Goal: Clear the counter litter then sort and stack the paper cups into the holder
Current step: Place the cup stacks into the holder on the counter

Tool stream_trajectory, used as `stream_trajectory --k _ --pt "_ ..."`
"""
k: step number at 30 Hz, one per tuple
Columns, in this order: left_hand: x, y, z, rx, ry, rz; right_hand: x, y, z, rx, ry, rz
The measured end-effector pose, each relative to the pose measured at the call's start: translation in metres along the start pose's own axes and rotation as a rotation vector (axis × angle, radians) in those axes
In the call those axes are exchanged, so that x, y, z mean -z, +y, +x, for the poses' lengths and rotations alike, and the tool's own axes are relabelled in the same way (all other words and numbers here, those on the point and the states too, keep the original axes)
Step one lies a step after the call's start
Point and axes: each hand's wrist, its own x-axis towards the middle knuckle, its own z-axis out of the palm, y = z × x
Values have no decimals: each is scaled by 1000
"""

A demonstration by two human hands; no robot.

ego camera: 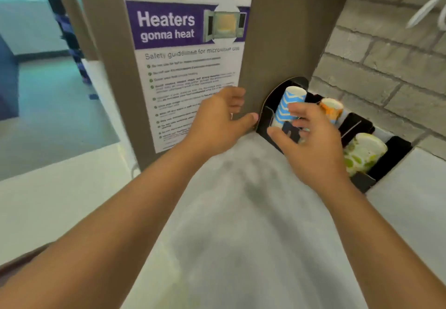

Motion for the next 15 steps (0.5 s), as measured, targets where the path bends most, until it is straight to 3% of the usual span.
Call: stream_trajectory --k 7,11,15 --pt "165 -9 -178 135 134 187 -88 -106 -173 40 -476 236" --pt "246 -26 -281 233 211 371 -157 -144 -280 158 -818 201" --pt "304 -51 -369 345 336 501 -214 -160 -360 300 -1011 117"
